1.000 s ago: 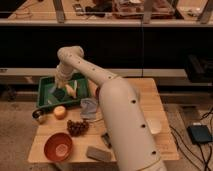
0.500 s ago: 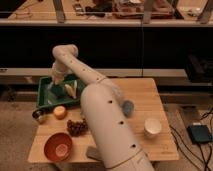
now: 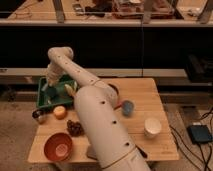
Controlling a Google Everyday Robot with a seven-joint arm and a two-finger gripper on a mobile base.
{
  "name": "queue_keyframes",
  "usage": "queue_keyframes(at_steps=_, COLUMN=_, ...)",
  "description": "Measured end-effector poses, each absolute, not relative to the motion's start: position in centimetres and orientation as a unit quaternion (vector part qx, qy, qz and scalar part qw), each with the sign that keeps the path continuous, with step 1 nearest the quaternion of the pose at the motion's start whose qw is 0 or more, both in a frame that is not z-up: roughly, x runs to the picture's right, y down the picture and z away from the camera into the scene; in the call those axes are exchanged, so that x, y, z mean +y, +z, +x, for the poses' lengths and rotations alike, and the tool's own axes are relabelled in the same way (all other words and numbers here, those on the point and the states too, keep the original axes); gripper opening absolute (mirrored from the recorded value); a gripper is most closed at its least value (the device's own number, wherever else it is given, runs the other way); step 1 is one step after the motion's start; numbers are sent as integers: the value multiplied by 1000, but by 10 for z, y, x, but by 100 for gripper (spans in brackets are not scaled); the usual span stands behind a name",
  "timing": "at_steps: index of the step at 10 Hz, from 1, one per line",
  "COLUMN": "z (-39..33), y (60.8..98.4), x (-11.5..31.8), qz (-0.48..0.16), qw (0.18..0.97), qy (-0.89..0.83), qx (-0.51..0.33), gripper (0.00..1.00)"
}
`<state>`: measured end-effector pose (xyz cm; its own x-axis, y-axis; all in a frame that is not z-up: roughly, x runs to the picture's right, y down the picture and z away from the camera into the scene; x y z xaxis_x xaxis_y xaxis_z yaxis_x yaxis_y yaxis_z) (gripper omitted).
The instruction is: Wipe tray with sponge
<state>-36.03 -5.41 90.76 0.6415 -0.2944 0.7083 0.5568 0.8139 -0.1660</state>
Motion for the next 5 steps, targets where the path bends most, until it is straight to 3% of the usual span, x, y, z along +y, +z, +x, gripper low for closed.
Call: queue_keyframes(at_steps=5, z=-365, y=849, x=-8, qz=-198, qw=850, qy=-306, qx=-380, gripper=0)
